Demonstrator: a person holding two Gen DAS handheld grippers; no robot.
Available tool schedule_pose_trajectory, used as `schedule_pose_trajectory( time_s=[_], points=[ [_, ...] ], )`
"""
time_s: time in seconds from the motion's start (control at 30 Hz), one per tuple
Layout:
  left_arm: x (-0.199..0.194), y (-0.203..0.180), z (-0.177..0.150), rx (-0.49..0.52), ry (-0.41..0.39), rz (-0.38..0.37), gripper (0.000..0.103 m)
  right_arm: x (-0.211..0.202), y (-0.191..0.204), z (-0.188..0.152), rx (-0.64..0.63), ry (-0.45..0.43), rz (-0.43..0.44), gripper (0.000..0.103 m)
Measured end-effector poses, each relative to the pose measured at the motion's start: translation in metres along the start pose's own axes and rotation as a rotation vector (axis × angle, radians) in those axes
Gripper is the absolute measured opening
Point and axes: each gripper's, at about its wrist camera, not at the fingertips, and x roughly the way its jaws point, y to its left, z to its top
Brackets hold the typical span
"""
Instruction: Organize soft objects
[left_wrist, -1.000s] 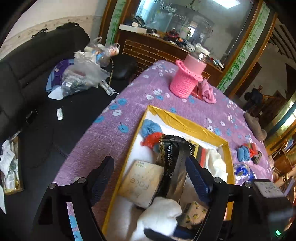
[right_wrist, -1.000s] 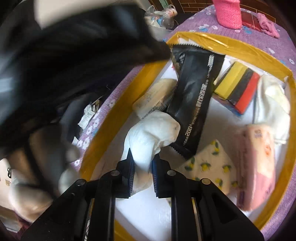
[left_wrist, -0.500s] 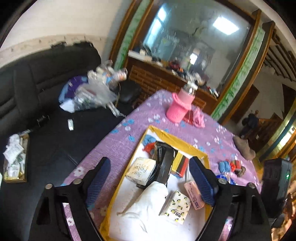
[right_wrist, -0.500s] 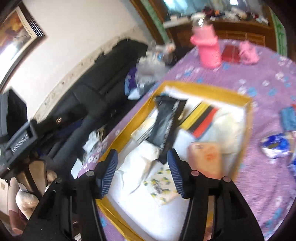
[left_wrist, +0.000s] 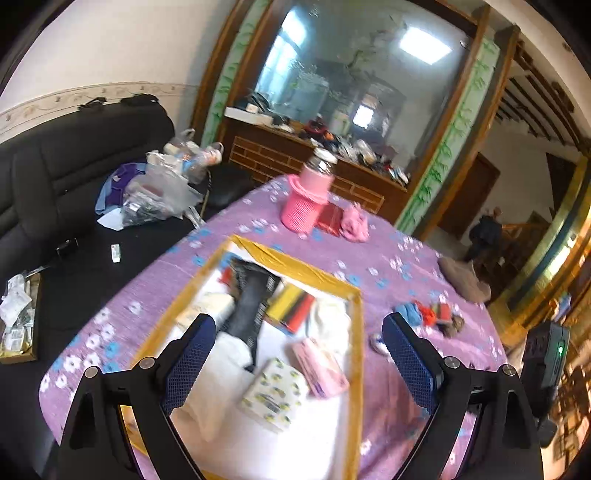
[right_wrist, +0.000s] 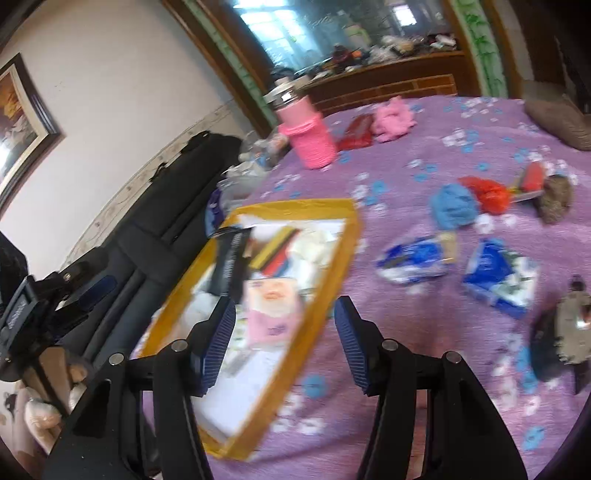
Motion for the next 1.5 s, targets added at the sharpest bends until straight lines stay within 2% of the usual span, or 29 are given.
schedule_pose_trajectory(
  time_s=[0.13, 0.27, 0.37, 0.47, 0.57, 0.63, 0.73, 0.87, 0.93, 1.03, 1.13, 1.2, 1.27, 1.37, 1.43, 1.5],
  points=[
    [-0.032, -0.018, -0.003, 0.05, -0.007, 0.034, 0.093, -0.028, -0.017, 0.001, -0.073, -0.121, -0.102, 0.055],
    [-0.094, -0.033, -0.009, 0.094, -0.114, 0.153, 0.093, -0.049, -0.042, -0.006, -0.128, -0.28, -0.22, 0.055],
    [-0.134, -0.032, -0.011, 0.025, -0.166, 0.202, 0.093, -0.058, -0.066, -0.003, -0.041, -0.309, -0.212, 0.055],
    [-0.172, -0.035, -0.016, -0.029, -0.208, 0.205, 0.093, -0.062, -0.076, -0.001, -0.013, -0.338, -0.263, 0.062],
    [-0.203, -0.05, -0.023, 0.004, -0.264, 0.226, 0.093, -0.061, -0.083, -0.001, 0.015, -0.33, -0.267, 0.062],
    [-0.218, -0.061, -0.034, 0.029, -0.292, 0.222, 0.098, -0.059, -0.081, -0.002, 0.005, -0.33, -0.282, 0.062],
    [-0.229, -0.074, -0.055, 0.065, -0.322, 0.217, 0.102, -0.064, -0.076, -0.006, -0.02, -0.352, -0.296, 0.062],
    [-0.207, -0.084, -0.07, 0.092, -0.292, 0.182, 0.102, -0.068, -0.07, -0.008, -0.027, -0.368, -0.313, 0.062],
    [-0.188, -0.094, -0.068, 0.099, -0.265, 0.116, 0.102, -0.077, -0.065, -0.01, -0.023, -0.397, -0.302, 0.062],
    [-0.168, -0.12, -0.066, 0.122, -0.272, 0.003, 0.102, -0.097, -0.054, -0.016, -0.043, -0.448, -0.302, 0.062],
    [-0.149, -0.147, -0.059, 0.151, -0.283, -0.172, 0.102, -0.125, -0.052, -0.033, -0.023, -0.36, -0.246, 0.064],
    [-0.136, -0.163, -0.058, 0.172, -0.283, -0.3, 0.102, -0.145, -0.055, -0.05, 0.0, -0.273, -0.225, 0.064],
    [-0.123, -0.181, -0.066, 0.184, -0.289, -0.449, 0.102, -0.17, -0.053, -0.067, -0.028, -0.229, -0.286, 0.064],
    [-0.106, -0.206, -0.083, 0.202, -0.241, -0.68, 0.102, -0.207, -0.049, -0.091, -0.027, -0.236, -0.423, 0.065],
    [-0.095, -0.219, -0.091, 0.225, -0.181, -0.815, 0.102, -0.226, -0.055, -0.1, 0.064, -0.256, -0.521, 0.065],
    [-0.086, -0.221, -0.097, 0.236, -0.147, -0.898, 0.102, -0.244, -0.067, -0.106, 0.208, -0.272, -0.562, 0.065]
  ],
)
